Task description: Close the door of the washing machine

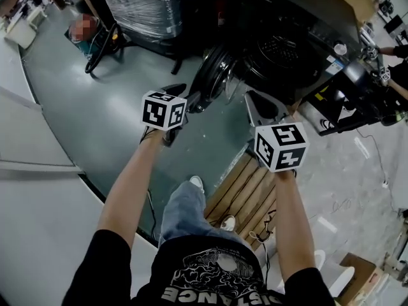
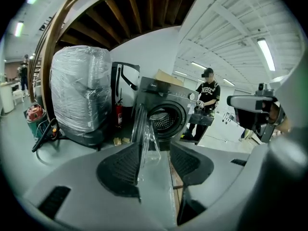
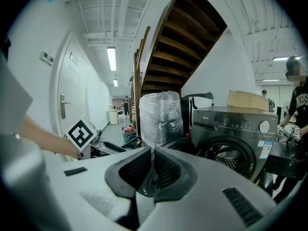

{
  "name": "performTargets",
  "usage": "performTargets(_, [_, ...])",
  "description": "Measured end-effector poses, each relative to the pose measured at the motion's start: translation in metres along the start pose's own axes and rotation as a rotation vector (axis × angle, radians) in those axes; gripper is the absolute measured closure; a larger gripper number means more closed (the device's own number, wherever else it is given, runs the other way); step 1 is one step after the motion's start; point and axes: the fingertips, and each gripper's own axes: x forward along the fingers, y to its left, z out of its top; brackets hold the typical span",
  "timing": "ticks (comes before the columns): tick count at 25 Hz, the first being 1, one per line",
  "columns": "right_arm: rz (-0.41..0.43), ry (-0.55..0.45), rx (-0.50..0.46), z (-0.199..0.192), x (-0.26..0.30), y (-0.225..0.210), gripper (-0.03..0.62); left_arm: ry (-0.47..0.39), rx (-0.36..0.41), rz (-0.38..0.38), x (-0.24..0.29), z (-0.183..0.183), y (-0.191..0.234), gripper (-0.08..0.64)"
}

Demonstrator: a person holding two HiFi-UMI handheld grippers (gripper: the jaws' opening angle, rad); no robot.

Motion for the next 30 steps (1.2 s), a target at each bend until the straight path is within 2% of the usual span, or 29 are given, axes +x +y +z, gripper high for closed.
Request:
performTargets(7, [-0.045,0.035,0.005,-0.003,0.034,-0.017,0.569,0.118,0.047,-0.054,0.047,-0.023,0.032,0.356])
performTargets(11, [-0.07,0.061,0.007,-0.01,0.045,-0.026,0.569,0.157,0.062,-0.075,0.07,-0.032,0.044,0.356])
performTargets(17, [-0.105,0.108,0.01,-0.025,0.05,-0.033,0.569,0.165,0.038,-0.114,0.101,-0.04,0.053,0.356])
performTargets(25, [-0.135,0.138,0.03,-0.04,0.057,-0.041,0.569,0.183,0.03,-0.125,0.121,-0.051,0.061,0.357])
performTargets(30, [-0.131,0.131,0.038,-0.048,0.063,-0.048,0.569,0.192,0.028,-0.096,0.13,-0.053,0.067,0.387])
